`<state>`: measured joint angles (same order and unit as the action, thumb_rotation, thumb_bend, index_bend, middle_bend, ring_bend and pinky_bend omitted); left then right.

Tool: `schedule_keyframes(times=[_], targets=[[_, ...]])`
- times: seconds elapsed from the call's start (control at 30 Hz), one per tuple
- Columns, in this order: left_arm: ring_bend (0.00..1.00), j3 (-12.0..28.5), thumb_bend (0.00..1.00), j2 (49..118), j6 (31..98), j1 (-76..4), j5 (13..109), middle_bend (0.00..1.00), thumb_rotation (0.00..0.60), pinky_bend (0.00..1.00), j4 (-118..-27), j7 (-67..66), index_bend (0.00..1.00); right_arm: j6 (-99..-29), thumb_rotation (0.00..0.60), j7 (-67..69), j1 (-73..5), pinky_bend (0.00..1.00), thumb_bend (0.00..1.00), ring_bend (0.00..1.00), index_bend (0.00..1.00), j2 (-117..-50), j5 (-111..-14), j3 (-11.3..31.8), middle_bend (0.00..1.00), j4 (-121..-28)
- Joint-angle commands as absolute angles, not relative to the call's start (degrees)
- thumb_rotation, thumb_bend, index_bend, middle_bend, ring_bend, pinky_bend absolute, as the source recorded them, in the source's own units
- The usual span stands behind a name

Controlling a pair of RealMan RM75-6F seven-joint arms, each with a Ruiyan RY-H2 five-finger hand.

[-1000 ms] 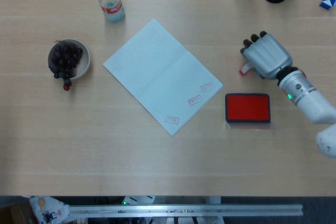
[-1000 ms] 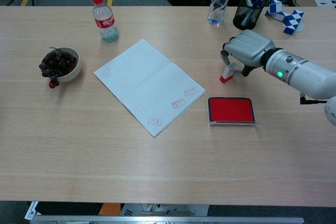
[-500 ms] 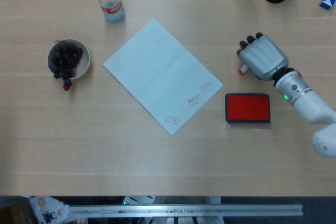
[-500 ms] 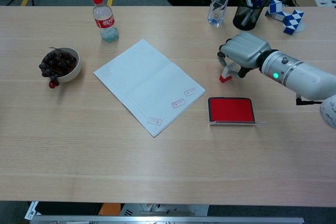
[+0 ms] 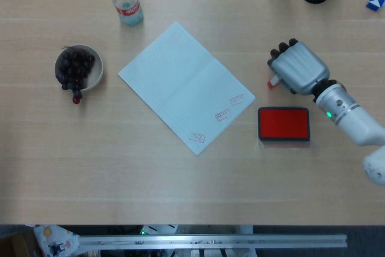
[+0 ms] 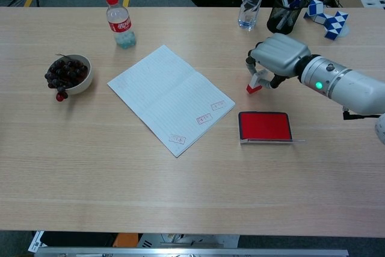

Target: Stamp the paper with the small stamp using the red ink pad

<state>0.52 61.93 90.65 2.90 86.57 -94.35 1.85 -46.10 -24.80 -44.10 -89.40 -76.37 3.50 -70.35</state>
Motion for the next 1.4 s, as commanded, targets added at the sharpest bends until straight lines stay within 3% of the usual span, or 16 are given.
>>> schedule_keyframes(times=[0.03,0.23,0.43,0.73,1.4], targets=[[0.15,0.4,0.22,62.0,90.5,2.8,86.6,0.12,0.600,0.14,-94.4,1.6,0.15,-48.3,0.600,-24.5,-43.5,0.34,0.36,0.31,0.65,-84.4,-79.6,2.1,0.41,-77.2],[0.15,0.3,0.22,62.0,90.2,2.7,86.7,0.12,0.600,0.14,-94.6,1.1,0.15,-49.9,0.600,-25.0,-42.6,0.34,0.36,0.31,0.65,-79.4,-84.9,-1.3,0.42,-83.8],[0.15,0.1,0.22,61.9,89.9,2.7,86.8,0.12,0.600,0.14,-94.9,0.6,0.15,-50.6,0.600,-25.4,-42.1,0.34,0.36,0.30,0.65,-78.5,-89.0,-3.9,0.43,-84.9],[0.15,-0.1,0.22,61.9,89.8,2.7,86.8,0.12,0.600,0.14,-94.8,0.8,0.15,-52.3,0.600,-25.6,-41.0,0.34,0.36,0.31,0.65,-82.0,-93.9,-6.3,0.43,-79.9],[0.15,-0.2,0.22,61.9,89.5,2.7,86.7,0.12,0.600,0.14,-94.6,0.9,0.15,-54.0,0.600,-22.7,-40.0,0.34,0.36,0.31,0.65,-87.2,-97.5,-6.9,0.43,-73.4]])
